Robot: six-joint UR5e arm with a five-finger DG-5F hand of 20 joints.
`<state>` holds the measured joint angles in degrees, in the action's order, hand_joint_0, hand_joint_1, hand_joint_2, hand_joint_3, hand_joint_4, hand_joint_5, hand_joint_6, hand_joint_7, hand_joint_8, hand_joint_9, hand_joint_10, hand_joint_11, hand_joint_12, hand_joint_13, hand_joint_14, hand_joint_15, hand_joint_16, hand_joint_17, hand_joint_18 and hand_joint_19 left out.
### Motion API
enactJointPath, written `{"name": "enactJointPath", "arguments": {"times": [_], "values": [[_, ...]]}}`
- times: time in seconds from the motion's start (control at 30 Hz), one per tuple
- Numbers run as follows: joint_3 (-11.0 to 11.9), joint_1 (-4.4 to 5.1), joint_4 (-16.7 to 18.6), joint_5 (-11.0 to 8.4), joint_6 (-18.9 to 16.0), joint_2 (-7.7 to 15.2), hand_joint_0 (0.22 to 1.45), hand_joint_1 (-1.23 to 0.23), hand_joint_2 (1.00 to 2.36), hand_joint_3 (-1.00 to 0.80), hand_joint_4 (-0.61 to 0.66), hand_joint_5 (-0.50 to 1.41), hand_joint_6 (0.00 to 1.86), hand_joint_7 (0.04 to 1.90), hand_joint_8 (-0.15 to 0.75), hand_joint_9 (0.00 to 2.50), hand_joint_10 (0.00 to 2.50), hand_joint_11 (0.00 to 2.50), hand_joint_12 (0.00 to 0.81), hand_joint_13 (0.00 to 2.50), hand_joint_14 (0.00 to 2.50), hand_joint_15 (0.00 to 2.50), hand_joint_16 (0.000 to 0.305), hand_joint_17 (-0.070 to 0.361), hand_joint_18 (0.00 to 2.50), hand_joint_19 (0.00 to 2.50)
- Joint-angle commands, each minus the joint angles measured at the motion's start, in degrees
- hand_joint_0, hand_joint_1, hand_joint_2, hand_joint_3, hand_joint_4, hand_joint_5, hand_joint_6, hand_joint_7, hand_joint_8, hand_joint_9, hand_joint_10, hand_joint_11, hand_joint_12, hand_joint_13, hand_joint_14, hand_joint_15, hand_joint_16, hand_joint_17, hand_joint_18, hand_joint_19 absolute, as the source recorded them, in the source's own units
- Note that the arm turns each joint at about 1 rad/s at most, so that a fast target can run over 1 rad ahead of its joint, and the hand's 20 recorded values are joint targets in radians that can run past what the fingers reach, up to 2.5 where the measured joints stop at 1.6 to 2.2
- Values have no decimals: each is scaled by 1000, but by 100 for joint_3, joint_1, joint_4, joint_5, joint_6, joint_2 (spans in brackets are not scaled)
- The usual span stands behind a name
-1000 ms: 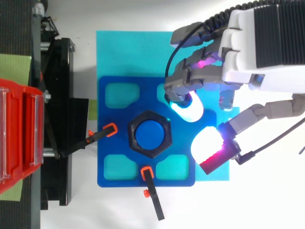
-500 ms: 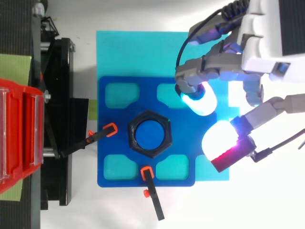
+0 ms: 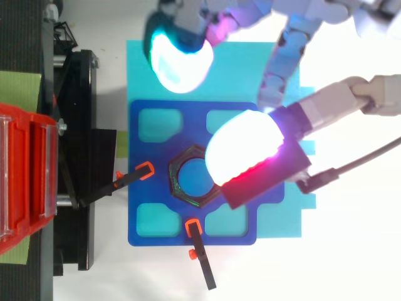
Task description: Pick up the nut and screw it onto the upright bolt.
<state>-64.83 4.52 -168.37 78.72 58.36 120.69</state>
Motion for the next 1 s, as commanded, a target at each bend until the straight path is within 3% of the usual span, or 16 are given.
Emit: {"name": "enactJointPath", "arguments": {"times": [0.0, 0.07, 0.17, 0.2, 0.23, 0.4, 0.47, 0.67, 0.97], "values": [[-39, 76, 736, -164, 35, 139, 472, -429, 1000, -500, 214, -47, 504, 920, 241, 1452, 9, 241, 250, 797, 0, 0, 21, 47, 447, 0], [-65, 137, 956, -146, 44, 280, 470, -425, 1000, -500, 215, -56, 504, 907, 247, 1417, 7, 220, 254, 764, 0, 0, 22, 49, 432, 0], [-74, 181, 1000, -102, 97, 324, 469, -425, 1000, -500, 216, -65, 504, 894, 251, 1373, 7, 215, 258, 746, 0, 0, 23, 52, 414, 0], [-109, 260, 964, -58, 185, 324, 469, -425, 1000, -500, 220, -66, 504, 891, 247, 1368, 8, 213, 260, 741, 0, 0, 23, 52, 403, 0], [-136, 278, 947, -41, 220, 324, 469, -425, 1000, -500, 221, -68, 504, 888, 250, 1351, 7, 207, 265, 726, 0, 0, 24, 54, 392, 0], [-399, 374, 947, 38, 238, 324, 466, -417, 1000, -500, 219, -74, 503, 885, 252, 1306, 6, 204, 278, 700, 0, 0, 26, 58, 375, 0], [-645, 410, 1114, 65, 202, 315, 465, -418, 1000, -500, 218, -78, 503, 883, 251, 1283, 7, 200, 285, 684, 0, 0, 27, 61, 351, 0], [-856, 418, 1659, 65, 194, 324, 462, -427, 1000, -500, 203, -106, 503, 849, 257, 1168, 7, 180, 299, 624, 0, 0, 29, 66, 295, 0], [-883, 418, 1703, 170, 194, 359, 445, -585, 1000, -500, 175, -169, 502, 786, 260, 902, 3, 115, 322, 481, 0, 0, 33, 75, 160, 0]]}}
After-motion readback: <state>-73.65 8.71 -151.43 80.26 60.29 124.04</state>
